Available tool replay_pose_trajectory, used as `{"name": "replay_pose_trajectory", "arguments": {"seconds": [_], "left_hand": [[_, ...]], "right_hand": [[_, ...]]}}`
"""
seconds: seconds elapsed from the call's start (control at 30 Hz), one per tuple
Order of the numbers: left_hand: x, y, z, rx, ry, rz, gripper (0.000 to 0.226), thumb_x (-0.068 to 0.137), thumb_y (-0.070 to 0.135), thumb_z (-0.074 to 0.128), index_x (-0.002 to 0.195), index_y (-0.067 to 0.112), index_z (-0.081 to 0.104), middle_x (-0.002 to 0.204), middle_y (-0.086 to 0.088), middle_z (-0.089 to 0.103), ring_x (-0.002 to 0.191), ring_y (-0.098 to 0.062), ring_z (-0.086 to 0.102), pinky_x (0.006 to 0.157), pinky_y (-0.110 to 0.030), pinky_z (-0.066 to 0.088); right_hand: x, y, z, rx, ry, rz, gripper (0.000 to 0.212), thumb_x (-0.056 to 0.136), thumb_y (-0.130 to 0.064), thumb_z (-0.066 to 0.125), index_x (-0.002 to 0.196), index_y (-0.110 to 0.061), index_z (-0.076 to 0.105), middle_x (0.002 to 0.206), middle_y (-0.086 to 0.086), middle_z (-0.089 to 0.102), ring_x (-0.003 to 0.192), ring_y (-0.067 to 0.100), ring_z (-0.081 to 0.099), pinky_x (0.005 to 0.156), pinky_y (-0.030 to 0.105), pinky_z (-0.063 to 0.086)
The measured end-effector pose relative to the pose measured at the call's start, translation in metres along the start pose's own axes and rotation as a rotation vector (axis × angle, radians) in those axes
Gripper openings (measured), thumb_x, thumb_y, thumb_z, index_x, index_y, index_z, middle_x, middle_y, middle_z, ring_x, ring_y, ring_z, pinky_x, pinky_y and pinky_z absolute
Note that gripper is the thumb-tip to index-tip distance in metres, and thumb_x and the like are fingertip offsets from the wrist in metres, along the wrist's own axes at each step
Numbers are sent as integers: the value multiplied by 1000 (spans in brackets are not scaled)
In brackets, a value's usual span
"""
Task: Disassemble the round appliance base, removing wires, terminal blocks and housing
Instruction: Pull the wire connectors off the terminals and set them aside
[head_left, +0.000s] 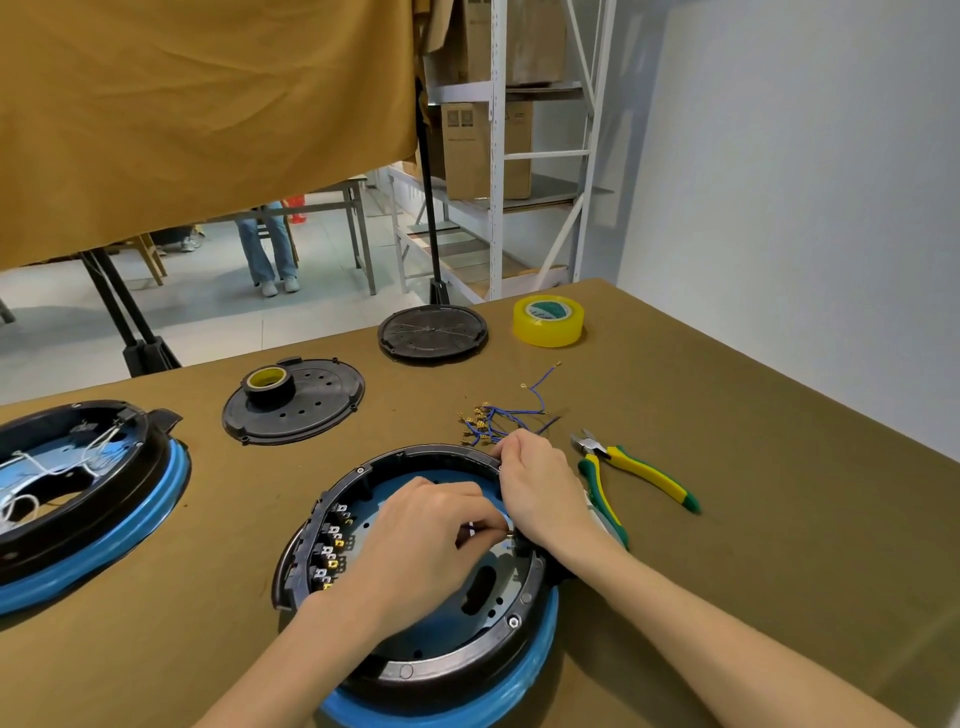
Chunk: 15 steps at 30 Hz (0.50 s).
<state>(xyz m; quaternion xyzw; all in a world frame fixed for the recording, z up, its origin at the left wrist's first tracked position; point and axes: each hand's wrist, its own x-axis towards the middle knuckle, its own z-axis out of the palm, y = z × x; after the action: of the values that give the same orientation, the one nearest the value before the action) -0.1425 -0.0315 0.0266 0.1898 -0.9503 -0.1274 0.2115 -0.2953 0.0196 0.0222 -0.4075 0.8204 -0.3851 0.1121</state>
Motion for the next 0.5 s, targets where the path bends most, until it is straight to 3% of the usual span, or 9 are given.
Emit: {"name": "replay_pose_trajectory", "arguments": {"seconds": [0.07,0.2,0.3,0.5], "left_hand": [[0,0,-1,-18,-14,-14,8,95,40,69,93,37,76,85,19,65,72,-2,52,73,-13,36],[-2,1,-2,-12,-10,-1,9,96,37,69,92,37,77,79,21,60,65,6,45,73,-20,37],[-2,0,-2,-20,-19,-12,9,96,38,68,93,37,76,80,23,61,69,3,49,72,-16,36],[0,-1,1,-5,-5,7,11,97,41,66,95,38,76,83,23,63,78,-2,56,86,-26,42]], "right_hand": [[0,0,0,3,-5,1,38,108,-28,28,106,-19,65,95,-1,65,93,21,59,79,38,48],[-1,0,0,4,-12,6,38,107,-27,29,109,-19,66,96,-2,65,94,20,59,78,37,47],[-1,1,1,11,-13,8,38,108,-27,29,108,-19,66,95,-2,65,92,19,59,72,34,42],[0,1,1,16,-21,8,37,108,-27,30,104,-19,65,95,0,66,90,19,59,71,33,40]]}}
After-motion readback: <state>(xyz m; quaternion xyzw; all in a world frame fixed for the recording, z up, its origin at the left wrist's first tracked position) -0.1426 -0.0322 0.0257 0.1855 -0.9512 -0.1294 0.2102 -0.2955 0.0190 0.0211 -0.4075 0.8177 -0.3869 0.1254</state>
